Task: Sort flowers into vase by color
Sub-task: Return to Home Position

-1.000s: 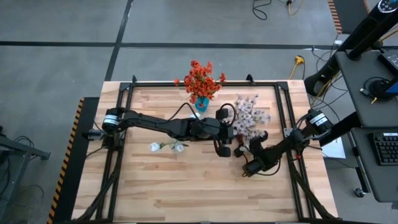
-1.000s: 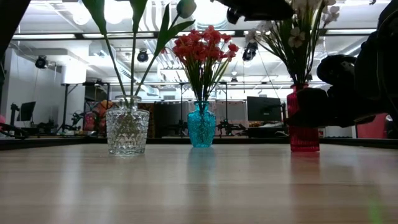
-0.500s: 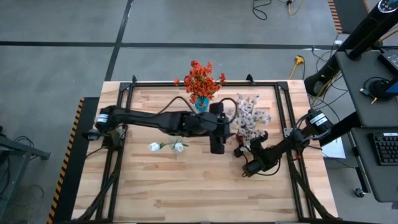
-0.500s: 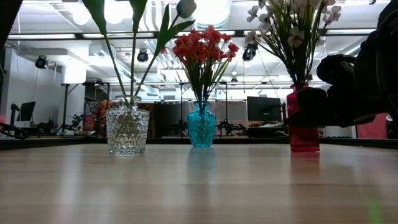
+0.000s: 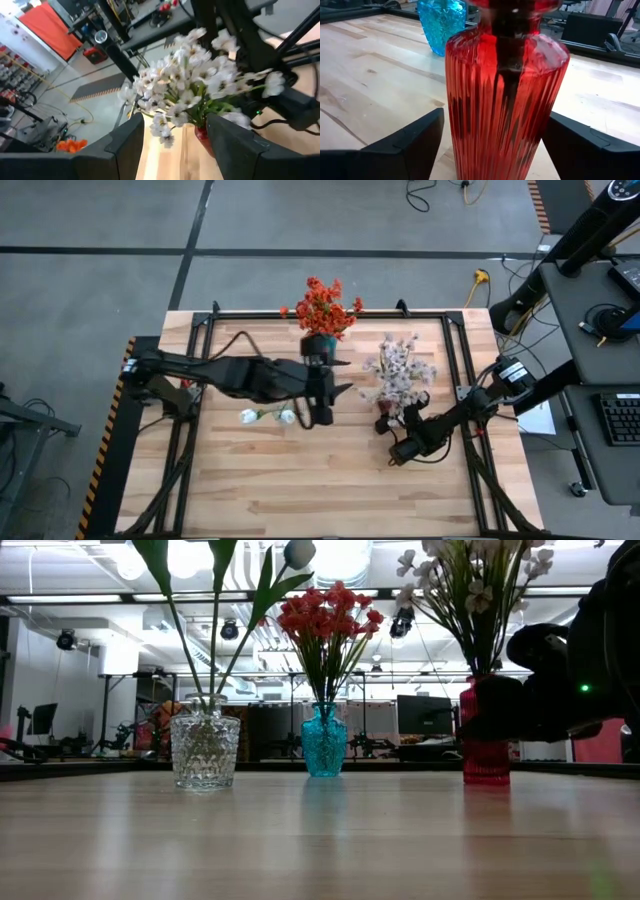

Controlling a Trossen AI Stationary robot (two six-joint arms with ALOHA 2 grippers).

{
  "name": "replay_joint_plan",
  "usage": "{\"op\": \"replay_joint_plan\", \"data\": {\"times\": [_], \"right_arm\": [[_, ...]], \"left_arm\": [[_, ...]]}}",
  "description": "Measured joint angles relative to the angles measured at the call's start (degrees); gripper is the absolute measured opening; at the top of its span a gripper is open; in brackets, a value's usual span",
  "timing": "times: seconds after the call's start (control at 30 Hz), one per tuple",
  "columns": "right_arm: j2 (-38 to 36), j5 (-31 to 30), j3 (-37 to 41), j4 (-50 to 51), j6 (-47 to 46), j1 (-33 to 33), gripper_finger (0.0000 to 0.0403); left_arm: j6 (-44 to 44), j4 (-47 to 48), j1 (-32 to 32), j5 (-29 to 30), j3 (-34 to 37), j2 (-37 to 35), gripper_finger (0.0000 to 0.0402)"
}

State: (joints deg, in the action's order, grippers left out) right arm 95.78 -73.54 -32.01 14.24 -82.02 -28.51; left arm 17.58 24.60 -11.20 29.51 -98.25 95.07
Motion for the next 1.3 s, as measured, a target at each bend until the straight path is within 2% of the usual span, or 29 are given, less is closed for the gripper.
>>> {"op": "replay_joint_plan", "data": {"times": [0.2,0.4,0.6,0.8,1.07,1.3], "right_arm": [[0.0,0.7,0.0,0.1,0.0,-0.5,0.0332],[-1.4,2.6,-0.2,1.6,0.1,-2.4,0.0328],[-5.9,3.1,-0.2,2.6,2.7,-5.3,0.0326],[-12.8,3.4,-0.2,4.8,7.9,-8.6,0.0331],[-22.3,8.2,-0.2,9.6,11.2,-12.6,0.0322],[-30.2,11.0,-0.2,15.8,12.3,-19.8,0.0325]], "left_arm": [[-0.8,-0.2,-4.4,2.7,5.4,-8.5,0.0199],[-4.1,-1.9,-12.6,16.2,14.8,-19.0,0.0199],[-10.2,-4.2,-22.4,23.9,25.5,-28.2,0.0199],[-13.2,-8.4,-28.5,33.4,35.1,-34.1,0.0199],[-16.1,-9.3,-31.9,35.1,38.1,-35.8,0.0199],[-20.3,-4.1,-35.0,37.2,40.2,-36.9,0.0199]]}}
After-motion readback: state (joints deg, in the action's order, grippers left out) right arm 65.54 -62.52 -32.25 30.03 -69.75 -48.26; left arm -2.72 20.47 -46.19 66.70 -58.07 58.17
